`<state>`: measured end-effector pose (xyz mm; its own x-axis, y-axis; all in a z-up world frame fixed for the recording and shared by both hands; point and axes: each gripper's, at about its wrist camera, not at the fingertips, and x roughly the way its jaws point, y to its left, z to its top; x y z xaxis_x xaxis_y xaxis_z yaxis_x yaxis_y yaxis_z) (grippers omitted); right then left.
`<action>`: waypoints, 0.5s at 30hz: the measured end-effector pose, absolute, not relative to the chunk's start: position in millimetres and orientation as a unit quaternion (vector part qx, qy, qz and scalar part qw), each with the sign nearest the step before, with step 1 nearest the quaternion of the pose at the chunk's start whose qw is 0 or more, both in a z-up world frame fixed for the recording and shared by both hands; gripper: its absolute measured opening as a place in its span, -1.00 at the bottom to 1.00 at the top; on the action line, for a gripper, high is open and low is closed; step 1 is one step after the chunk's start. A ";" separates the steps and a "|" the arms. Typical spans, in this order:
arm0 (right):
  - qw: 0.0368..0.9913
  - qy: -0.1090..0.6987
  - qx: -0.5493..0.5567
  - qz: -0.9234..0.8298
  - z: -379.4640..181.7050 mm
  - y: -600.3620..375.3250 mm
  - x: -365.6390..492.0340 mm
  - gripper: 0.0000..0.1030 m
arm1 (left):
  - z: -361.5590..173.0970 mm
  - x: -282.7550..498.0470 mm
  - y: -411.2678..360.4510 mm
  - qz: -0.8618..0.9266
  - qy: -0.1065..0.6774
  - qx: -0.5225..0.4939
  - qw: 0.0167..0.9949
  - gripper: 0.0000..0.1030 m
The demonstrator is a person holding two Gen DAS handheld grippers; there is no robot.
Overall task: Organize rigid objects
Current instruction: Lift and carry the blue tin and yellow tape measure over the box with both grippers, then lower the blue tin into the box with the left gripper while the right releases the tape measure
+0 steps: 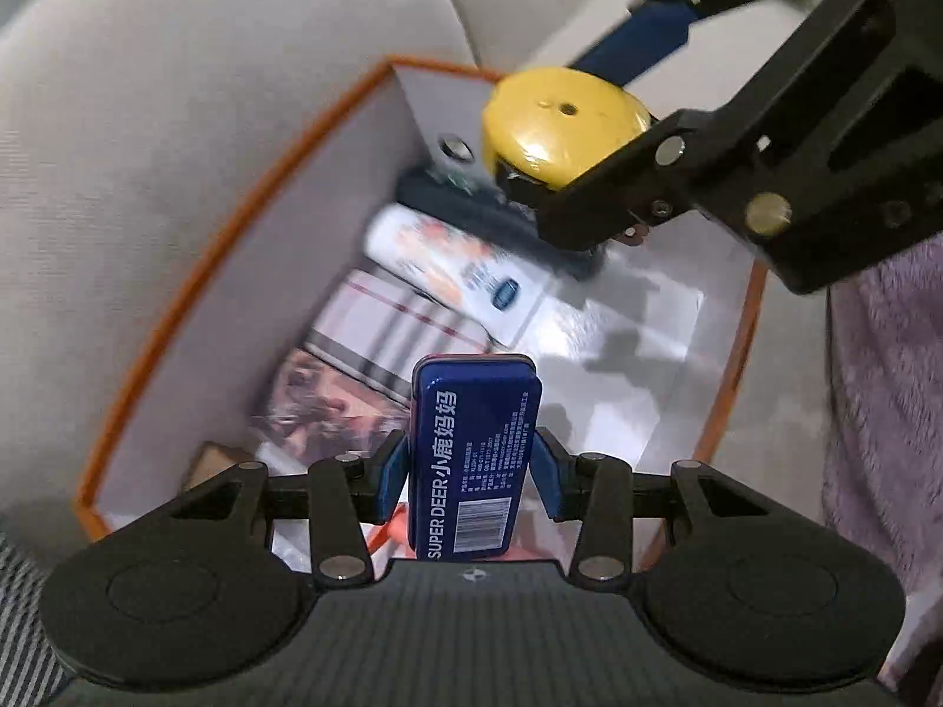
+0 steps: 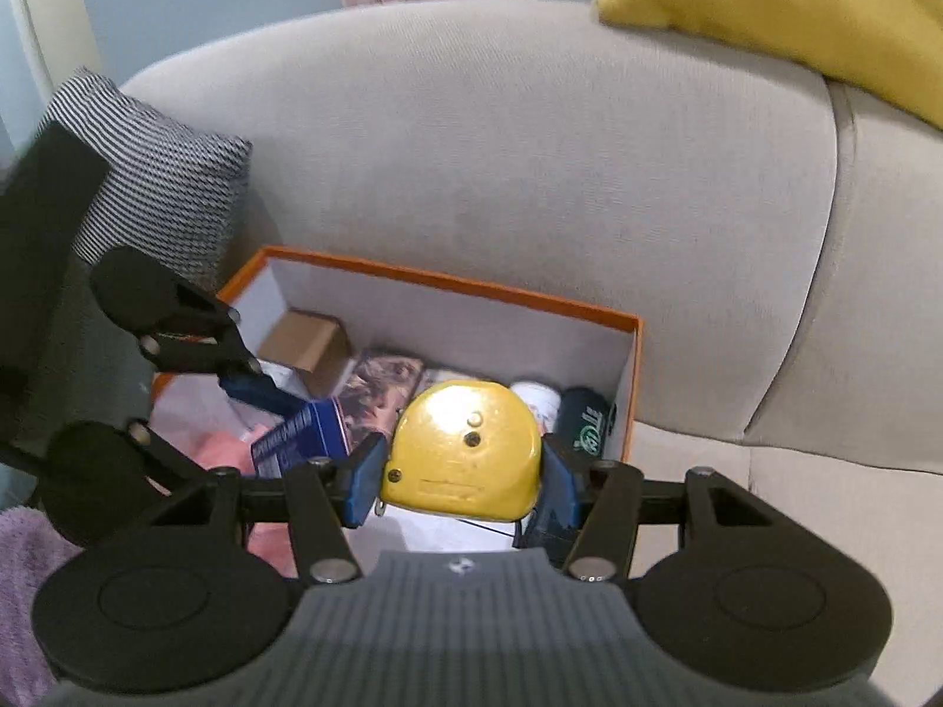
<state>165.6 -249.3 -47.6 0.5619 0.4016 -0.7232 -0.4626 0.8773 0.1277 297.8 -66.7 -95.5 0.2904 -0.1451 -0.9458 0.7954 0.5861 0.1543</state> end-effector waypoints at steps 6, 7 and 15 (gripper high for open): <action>0.872 0.411 -0.047 0.262 -66.0 -242.0 179.7 0.12 | -117.3 319.2 -65.0 -0.362 0.539 0.298 0.700 -0.02; 0.871 0.413 -0.045 0.261 -67.4 -241.4 182.1 0.12 | -121.4 320.7 -67.7 -0.366 0.542 0.300 0.695 -0.02; 0.866 0.420 -0.066 0.265 -78.4 -235.8 191.0 0.12 | -151.8 329.3 -69.2 -0.380 0.570 0.278 0.674 -0.03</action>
